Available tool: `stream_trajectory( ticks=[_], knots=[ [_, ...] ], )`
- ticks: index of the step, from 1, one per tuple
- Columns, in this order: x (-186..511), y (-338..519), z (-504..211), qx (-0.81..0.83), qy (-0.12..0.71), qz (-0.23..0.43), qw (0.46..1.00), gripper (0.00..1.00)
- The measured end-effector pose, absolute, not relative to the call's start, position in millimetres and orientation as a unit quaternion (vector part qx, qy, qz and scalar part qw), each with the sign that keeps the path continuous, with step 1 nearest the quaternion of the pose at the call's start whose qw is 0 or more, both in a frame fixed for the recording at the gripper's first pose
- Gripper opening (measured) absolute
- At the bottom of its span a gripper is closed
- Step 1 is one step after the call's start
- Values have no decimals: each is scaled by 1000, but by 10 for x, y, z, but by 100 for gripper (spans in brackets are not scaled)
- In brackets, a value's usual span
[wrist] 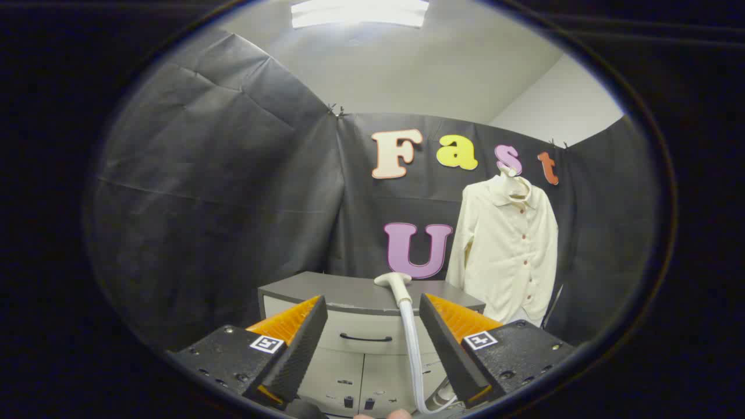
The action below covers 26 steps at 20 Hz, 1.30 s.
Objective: Iron the clothes twice with a garment steamer, once on the left side and once on the right side.
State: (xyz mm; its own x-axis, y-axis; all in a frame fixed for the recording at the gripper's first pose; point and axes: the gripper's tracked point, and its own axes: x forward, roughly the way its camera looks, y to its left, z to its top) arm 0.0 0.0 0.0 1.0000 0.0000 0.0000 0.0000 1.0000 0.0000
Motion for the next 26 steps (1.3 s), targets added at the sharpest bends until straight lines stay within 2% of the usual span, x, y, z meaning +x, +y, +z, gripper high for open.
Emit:
stream_trajectory(
  ticks=[18,26],
  knots=[
    [265,-50,-149,21,26,2,999,96],
    [719,-165,-243,17,37,-7,999,96]
  ],
)
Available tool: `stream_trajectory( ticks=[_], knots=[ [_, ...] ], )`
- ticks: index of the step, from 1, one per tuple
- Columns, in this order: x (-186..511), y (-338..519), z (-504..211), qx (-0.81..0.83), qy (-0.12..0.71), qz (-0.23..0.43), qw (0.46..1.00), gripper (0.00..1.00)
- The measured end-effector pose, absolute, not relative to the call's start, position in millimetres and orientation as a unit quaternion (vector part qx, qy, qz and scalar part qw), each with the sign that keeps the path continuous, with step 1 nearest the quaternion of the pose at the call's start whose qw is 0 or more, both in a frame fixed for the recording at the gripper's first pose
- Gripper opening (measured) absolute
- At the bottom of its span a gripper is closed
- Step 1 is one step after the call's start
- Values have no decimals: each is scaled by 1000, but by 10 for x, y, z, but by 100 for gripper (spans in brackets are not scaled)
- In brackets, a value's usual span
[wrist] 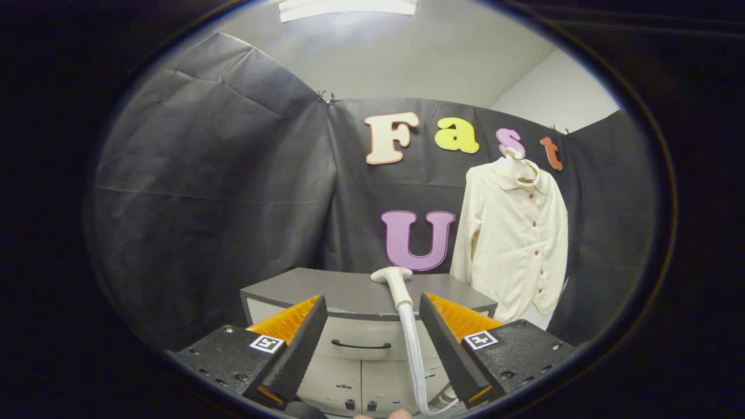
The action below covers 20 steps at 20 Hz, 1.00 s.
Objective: Iron the clothes twice with a garment steamer, once on the left side and once on the right side.
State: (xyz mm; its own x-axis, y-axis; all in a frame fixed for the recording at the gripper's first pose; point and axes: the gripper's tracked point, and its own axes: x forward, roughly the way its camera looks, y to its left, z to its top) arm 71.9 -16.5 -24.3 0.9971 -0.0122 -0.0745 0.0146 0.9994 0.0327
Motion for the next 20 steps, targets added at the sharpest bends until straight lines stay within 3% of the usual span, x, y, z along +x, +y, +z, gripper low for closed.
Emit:
stream_trajectory(
  ticks=[20],
  knots=[
    [2343,-509,-1125,3,184,-13,983,94]
  ],
)
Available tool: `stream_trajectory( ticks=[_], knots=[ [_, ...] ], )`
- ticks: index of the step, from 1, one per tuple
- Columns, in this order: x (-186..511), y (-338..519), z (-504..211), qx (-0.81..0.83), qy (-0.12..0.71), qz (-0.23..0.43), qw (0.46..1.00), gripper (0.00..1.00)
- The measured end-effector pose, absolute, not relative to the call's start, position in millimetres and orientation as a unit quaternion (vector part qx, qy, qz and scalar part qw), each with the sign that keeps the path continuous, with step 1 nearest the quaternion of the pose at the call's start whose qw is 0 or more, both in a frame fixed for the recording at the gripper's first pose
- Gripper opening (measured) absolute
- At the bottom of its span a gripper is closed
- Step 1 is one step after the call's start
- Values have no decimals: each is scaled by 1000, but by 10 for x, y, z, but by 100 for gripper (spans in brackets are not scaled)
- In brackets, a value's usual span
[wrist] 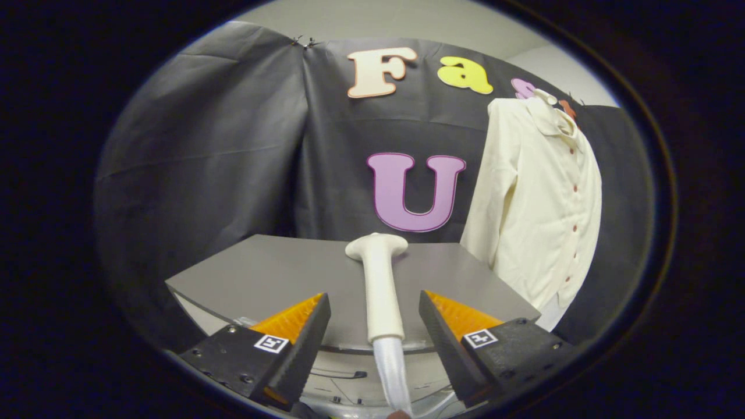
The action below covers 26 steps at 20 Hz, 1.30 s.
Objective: Iron the clothes twice with a garment steamer, once on the left side and once on the right side.
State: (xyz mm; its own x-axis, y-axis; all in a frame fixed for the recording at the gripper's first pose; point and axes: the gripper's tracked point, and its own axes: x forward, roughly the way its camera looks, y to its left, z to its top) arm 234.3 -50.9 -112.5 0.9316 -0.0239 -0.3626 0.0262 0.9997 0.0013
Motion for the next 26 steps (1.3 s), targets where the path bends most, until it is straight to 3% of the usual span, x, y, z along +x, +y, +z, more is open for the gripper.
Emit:
stream_trajectory(
  ticks=[8,11,17,26],
  knots=[
    [2754,-545,-1541,15,244,-16,970,74],
    [2809,-588,-1577,26,237,-30,971,46],
    [2791,-679,-1445,27,174,-56,983,38],
    [2634,-811,-1267,103,135,17,985,36]
  ],
)
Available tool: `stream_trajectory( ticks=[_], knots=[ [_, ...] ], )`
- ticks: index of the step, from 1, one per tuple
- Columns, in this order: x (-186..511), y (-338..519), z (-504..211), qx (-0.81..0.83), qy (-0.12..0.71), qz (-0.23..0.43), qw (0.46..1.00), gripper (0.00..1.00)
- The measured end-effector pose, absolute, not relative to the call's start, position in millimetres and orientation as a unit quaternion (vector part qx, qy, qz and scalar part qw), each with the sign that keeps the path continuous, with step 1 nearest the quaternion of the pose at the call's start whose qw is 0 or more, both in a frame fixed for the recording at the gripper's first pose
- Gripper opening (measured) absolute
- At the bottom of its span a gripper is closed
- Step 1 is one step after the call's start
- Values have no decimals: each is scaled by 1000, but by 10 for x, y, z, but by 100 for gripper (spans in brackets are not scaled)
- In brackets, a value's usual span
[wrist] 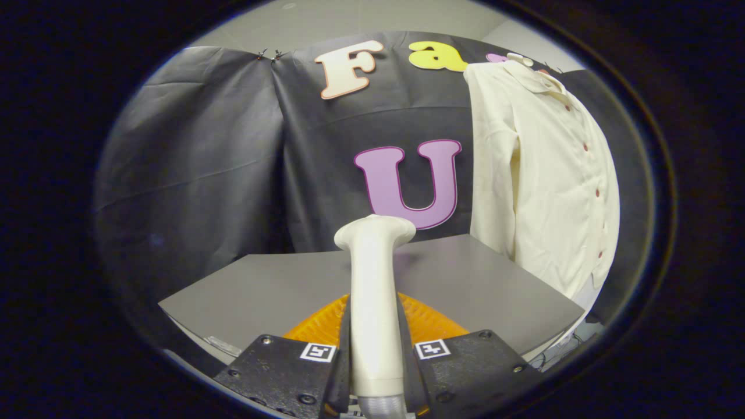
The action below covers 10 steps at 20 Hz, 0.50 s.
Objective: Iron the clothes twice with a garment steamer, once on the left side and once on the right side.
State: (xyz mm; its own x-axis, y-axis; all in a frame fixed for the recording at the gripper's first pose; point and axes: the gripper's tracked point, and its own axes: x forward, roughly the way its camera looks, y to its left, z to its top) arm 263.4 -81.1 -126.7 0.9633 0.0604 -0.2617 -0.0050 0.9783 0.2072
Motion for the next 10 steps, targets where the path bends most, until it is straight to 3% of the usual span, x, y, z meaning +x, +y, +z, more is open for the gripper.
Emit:
stream_trajectory(
  ticks=[10],
  knots=[
    [2303,-1802,-305,104,-5,34,994,35]
  ],
)
